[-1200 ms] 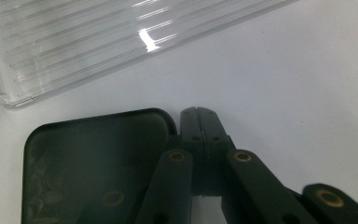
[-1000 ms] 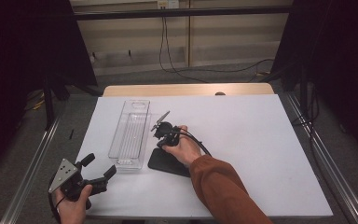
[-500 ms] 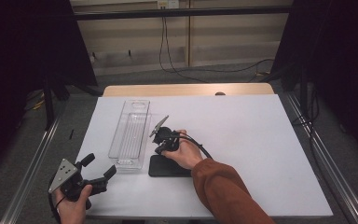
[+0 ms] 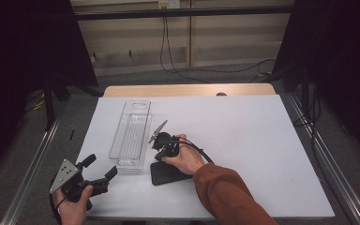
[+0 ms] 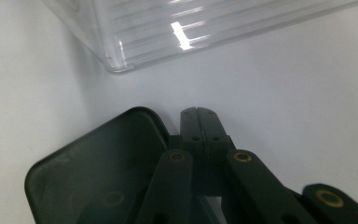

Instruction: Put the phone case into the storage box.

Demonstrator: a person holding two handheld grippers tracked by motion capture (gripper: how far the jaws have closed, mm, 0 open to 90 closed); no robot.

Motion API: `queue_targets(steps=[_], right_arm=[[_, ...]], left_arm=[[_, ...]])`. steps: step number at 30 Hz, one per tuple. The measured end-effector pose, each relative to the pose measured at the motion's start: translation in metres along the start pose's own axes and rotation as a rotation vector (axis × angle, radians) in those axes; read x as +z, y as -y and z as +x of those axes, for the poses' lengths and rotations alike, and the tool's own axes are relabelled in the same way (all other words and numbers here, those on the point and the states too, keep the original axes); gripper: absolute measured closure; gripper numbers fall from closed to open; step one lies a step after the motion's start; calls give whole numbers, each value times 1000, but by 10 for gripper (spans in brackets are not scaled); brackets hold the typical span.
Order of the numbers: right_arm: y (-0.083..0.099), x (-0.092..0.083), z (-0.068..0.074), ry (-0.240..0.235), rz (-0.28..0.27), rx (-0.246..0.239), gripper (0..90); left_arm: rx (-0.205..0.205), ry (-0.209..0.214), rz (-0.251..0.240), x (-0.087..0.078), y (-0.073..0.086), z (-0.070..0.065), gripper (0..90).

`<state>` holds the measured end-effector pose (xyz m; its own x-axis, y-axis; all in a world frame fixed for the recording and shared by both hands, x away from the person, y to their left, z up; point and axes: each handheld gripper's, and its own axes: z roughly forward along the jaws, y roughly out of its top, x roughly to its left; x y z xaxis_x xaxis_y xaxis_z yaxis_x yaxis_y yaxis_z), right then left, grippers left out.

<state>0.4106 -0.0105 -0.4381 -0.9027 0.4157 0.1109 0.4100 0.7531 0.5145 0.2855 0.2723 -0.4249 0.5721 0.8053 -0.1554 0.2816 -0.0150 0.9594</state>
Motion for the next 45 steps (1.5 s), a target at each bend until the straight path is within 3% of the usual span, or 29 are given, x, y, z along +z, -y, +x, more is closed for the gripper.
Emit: queue_targets(steps=[9,15,23,26,33,40,45], right_arm=[[-2,3,14,-11,-1,-30,900],[-4,4,27,-43,9,-36,900],[0,3,34,-62,-3,-55,900],[4,2,34,-79,-4,-52,900],[14,-3,34,-112,-7,3,900],[20,-6,36,-115,1,-14,900],[30,-12,38,-124,-2,4,900]], left_arm=[[1,1,1,0,0,0,34],[-2,0,-1,0,0,0,34],[1,1,1,0,0,0,34],[1,1,2,0,0,0,34],[1,-1,4,0,0,1,34],[1,-2,3,0,0,0,34],[1,-1,5,0,0,0,34]])
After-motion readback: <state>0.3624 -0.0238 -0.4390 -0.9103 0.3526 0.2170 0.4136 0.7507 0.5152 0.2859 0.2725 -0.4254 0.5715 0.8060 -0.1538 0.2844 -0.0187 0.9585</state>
